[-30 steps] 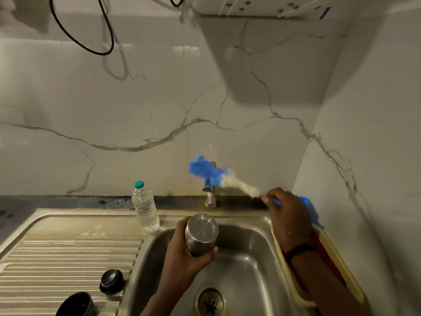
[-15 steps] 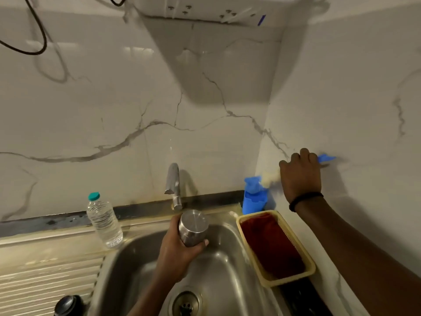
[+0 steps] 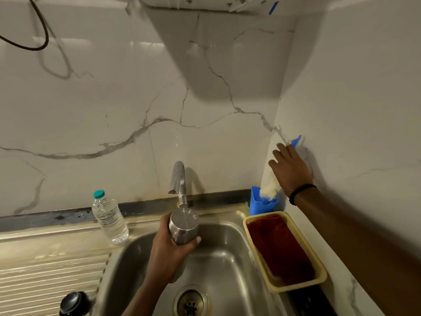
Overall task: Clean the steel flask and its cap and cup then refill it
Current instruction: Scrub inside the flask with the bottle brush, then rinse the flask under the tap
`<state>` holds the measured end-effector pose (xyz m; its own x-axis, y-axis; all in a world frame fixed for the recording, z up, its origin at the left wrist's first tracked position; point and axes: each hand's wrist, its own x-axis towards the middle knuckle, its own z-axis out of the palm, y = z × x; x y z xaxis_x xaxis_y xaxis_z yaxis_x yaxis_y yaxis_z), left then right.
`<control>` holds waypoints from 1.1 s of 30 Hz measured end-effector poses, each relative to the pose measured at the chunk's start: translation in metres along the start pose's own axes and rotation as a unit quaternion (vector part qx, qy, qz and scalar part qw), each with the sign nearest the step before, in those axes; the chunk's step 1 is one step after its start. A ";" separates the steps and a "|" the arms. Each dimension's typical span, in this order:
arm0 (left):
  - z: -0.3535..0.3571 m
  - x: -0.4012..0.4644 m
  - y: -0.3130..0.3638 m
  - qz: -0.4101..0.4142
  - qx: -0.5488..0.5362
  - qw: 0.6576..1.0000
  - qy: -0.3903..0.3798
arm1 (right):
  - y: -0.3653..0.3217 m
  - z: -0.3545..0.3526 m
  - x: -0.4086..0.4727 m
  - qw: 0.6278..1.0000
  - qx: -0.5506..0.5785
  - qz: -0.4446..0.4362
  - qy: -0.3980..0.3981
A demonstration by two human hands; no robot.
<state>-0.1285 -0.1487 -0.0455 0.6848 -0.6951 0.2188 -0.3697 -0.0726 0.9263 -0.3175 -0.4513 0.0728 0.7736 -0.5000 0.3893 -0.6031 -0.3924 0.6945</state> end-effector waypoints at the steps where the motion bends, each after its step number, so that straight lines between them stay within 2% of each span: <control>1: -0.001 0.000 -0.001 -0.002 0.002 1.000 0.006 | -0.002 0.004 0.000 1.000 0.016 -0.004 0.023; 5: 0.000 -0.001 -0.007 -0.019 0.002 1.000 0.020 | -0.016 0.010 -0.004 0.980 0.153 -0.022 0.128; 9: 0.001 -0.002 -0.012 -0.034 -0.003 0.999 0.020 | -0.038 0.006 -0.009 0.968 0.226 -0.045 0.098; 15: -0.005 -0.002 -0.016 -0.039 0.002 0.999 0.031 | -0.065 0.010 -0.011 0.958 0.255 -0.016 0.132; 19: -0.010 -0.001 -0.020 -0.042 0.009 0.998 0.037 | -0.080 0.004 -0.012 0.934 0.332 0.011 0.132; 21: -0.011 0.000 -0.020 -0.044 0.009 0.998 0.047 | -0.100 -0.006 -0.010 0.887 0.453 0.037 0.079; 24: -0.012 0.004 -0.021 -0.047 0.016 0.997 0.059 | -0.141 -0.026 -0.002 0.762 0.639 0.085 -0.063; 30: -0.020 0.023 -0.021 -0.018 0.066 0.995 0.069 | -0.219 -0.050 0.027 0.639 0.722 0.101 -0.244; 33: -0.024 0.029 -0.019 -0.004 0.088 0.994 0.067 | -0.242 -0.057 0.042 0.544 0.776 0.113 -0.300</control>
<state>-0.0863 -0.1499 -0.0498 0.7612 -0.5939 0.2605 -0.4595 -0.2104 0.8629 -0.1282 -0.3329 -0.0445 0.7235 -0.6502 -0.2317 -0.4679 -0.2152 -0.8571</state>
